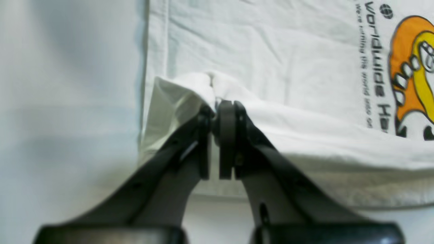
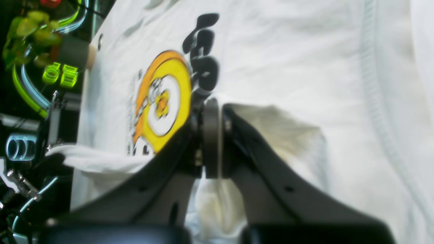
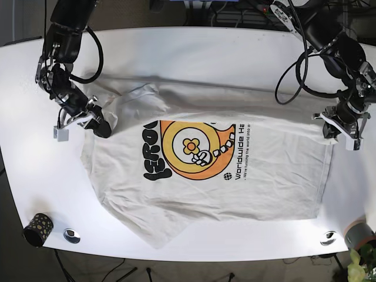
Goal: Fold the T-shirt properly
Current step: 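Pull the shoulder corners with both grippers away from the hem, straightening the shirt, then hold the shoulders with both grippers and drag the shirt further, adjusting grip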
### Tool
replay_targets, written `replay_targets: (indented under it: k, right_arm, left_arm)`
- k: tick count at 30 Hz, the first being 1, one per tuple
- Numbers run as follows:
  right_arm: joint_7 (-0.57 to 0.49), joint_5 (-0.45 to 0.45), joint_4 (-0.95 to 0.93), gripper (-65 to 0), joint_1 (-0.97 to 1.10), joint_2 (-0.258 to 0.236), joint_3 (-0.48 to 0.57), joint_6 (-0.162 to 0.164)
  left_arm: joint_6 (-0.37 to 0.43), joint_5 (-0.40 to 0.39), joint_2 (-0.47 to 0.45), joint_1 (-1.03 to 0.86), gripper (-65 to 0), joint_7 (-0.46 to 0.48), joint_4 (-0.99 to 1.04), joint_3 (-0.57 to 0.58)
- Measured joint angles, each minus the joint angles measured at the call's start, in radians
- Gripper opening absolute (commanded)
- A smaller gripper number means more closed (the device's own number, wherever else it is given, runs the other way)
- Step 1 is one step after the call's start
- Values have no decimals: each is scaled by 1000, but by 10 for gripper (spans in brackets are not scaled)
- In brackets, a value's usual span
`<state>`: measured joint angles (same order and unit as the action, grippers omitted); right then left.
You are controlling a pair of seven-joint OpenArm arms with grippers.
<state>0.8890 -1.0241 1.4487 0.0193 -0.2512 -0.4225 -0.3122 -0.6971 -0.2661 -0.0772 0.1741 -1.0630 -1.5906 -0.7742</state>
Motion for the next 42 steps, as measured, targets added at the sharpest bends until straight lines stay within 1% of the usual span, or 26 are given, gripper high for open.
replay_targets:
  k: [2,5,12,13,15,16,17,19,21,22,23,24,26,29,32,37,39,40,41,42]
  right_arm:
    - [1,-8,-43,-650,-33,-9,10,-6]
    - [-2,-1,-132,-650,-89,-20,9,-3]
    - [2,-1,-275,-650,-164,-34,17,-2]
    - [1,-1,-285,-650,-172,-42,29,-2]
    - [-5,0,-298,-650,-187,-60,56,-2]
    - [-5,0,-301,-639,-191,-67,66,-2]
    - [-4,0,-307,-604,-202,-81,88,-1]
    - [-11,-3,-319,-517,-218,-102,123,0]
    - [-28,-1,-325,-401,-225,-117,144,-1]
    - [-32,-4,-325,-355,-227,-124,153,-2]
    - [-32,-5,-325,-319,-227,-130,159,-2]
    - [-32,-5,-325,-281,-226,-138,164,-2]
    - [-33,-2,-326,-252,-222,-154,168,0]
    - [-34,-2,-309,-250,-195,-190,168,2]
    - [-40,-3,-237,-250,-140,-224,167,1]
    - [-40,-4,-122,-250,-46,-251,168,-2]
    - [-31,-3,-83,-250,-10,-262,169,-2]
    - [-32,3,-55,-250,13,-264,169,0]
    - [-32,16,-30,-250,31,-267,169,-2]
    - [-32,48,-5,-250,47,-267,169,-2]
  left_arm:
    - [0,16,-2,35,-650,4,41,0]
    - [0,45,-20,80,-650,3,119,2]
    - [0,50,-69,145,-650,12,275,0]
    - [0,52,-71,147,-644,25,291,0]
    - [0,51,-80,148,-612,61,313,0]
    - [0,50,-82,148,-579,66,322,2]
    - [0,49,-89,146,-532,77,333,9]
    - [0,53,-106,145,-424,94,356,39]
    - [0,61,-124,144,-262,95,366,85]
    - [0,63,-127,145,-203,95,366,105]
    - [0,60,-129,145,-154,100,363,122]
    - [0,56,-127,145,-129,105,359,130]
    - [0,45,-118,145,-133,111,351,132]
    - [0,49,-116,140,-157,110,344,134]
    - [0,52,-126,119,-175,113,341,135]
    - [0,49,-146,23,-179,113,265,146]
    - [0,60,-154,-28,-178,119,211,162]
    - [4,65,-155,-61,-176,151,165,171]
    - [2,52,-156,-92,-176,200,118,173]
    - [1,45,-154,-122,-178,249,78,175]
